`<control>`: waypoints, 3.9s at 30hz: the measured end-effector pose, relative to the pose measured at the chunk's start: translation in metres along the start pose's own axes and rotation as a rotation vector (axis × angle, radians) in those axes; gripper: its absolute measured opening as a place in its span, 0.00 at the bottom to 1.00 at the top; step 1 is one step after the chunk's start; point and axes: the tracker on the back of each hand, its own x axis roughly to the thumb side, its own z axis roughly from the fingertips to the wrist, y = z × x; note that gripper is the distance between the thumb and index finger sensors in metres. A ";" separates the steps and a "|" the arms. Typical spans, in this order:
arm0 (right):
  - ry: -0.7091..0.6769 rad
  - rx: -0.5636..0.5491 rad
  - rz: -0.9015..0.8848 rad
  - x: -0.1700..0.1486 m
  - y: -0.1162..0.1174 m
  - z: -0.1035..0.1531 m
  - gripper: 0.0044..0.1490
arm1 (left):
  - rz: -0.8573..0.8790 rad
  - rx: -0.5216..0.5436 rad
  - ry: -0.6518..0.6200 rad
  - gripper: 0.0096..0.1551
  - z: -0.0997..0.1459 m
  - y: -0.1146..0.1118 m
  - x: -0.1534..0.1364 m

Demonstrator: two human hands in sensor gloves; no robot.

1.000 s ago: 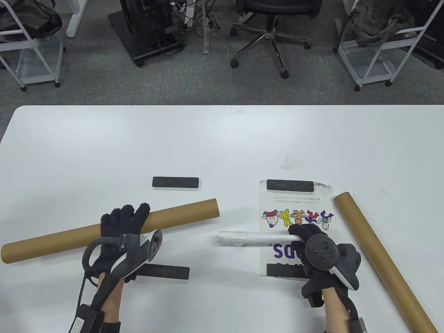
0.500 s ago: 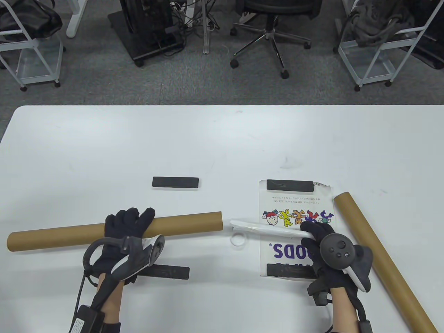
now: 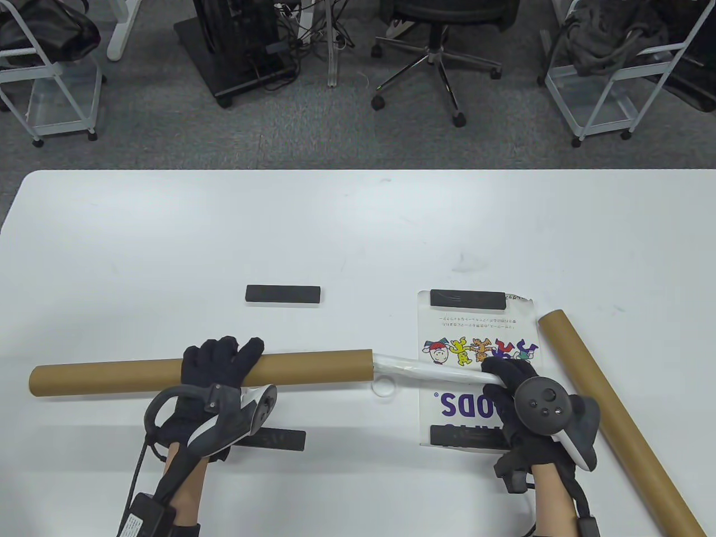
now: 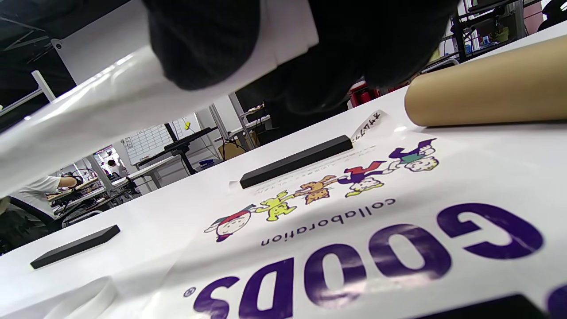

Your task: Roll up posters and store in mailing tubes

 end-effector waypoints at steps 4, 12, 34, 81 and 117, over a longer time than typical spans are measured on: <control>-0.029 0.004 -0.006 0.007 0.002 0.002 0.32 | 0.019 -0.002 -0.023 0.55 0.000 0.003 0.005; -0.122 0.008 0.038 0.033 0.010 0.005 0.33 | 0.027 0.044 -0.071 0.55 0.003 0.017 0.019; -0.047 0.107 -0.735 0.062 0.030 -0.003 0.59 | 0.070 0.024 -0.029 0.55 -0.001 0.019 0.013; -0.155 0.421 0.563 0.155 0.130 -0.044 0.50 | 0.099 -0.138 0.063 0.55 -0.008 -0.006 -0.018; 0.076 0.348 -0.910 0.090 0.081 -0.058 0.41 | 0.082 -0.088 -0.018 0.54 -0.005 0.004 -0.007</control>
